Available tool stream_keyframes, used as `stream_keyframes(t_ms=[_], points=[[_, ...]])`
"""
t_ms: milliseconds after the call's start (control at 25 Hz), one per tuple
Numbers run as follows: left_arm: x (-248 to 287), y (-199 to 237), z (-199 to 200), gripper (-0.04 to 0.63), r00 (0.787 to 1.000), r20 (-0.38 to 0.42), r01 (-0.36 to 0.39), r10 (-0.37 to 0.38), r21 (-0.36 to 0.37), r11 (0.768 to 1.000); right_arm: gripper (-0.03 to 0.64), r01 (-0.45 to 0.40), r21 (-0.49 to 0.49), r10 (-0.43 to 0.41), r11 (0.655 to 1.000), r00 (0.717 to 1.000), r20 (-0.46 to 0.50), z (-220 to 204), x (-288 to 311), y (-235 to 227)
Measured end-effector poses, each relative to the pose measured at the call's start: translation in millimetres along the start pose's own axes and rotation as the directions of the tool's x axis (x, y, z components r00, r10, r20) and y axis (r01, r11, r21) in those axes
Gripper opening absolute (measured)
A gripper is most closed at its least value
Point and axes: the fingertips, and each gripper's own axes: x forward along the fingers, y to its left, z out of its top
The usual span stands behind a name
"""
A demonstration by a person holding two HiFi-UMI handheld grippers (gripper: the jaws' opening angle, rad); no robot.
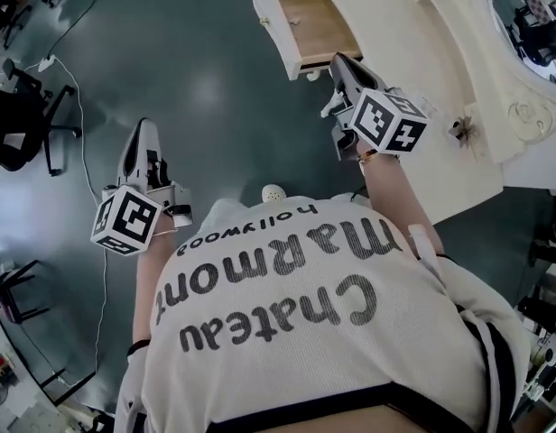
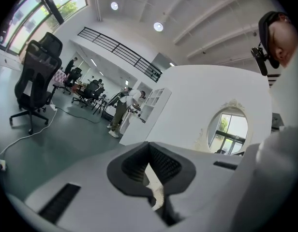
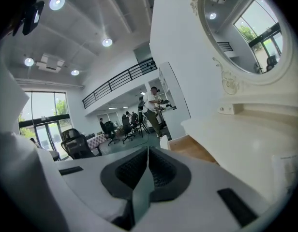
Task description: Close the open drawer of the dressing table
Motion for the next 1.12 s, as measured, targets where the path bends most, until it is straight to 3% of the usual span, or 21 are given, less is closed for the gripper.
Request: stream_keyframes(t_ms=[320, 760, 1040, 1120], points=[[23.8, 41.3, 0.9, 0.006, 0.997, -0.015, -0.072, 0.071, -0.060, 0.996, 0.034, -0.004, 0.068, 0.012, 0.998, 0.993, -0.115, -40.3, 61.0, -2.1], [138.5, 91.7, 43.6, 0.006, 0.996, -0.084, 0.001, -0.006, -0.063, 0.998, 0.034, 0.061, 0.131, -0.031, 0.990, 0.975, -0.221, -67.5, 165.4, 8.9], [224.9, 130.7, 88.4, 0.006, 0.991, -0.124, 0.051, -0.056, -0.044, 0.998, 0.038, 0.182, 0.269, -0.119, 0.946, 0.965, -0.234, -71.9, 235.3, -1.1], [246.1, 139.5, 97.5, 0.006, 0.988, -0.138, 0.069, -0.074, -0.041, 0.997, 0.084, 0.203, 0.302, -0.134, 0.931, 0.963, -0.235, -74.2, 252.9, -1.6]])
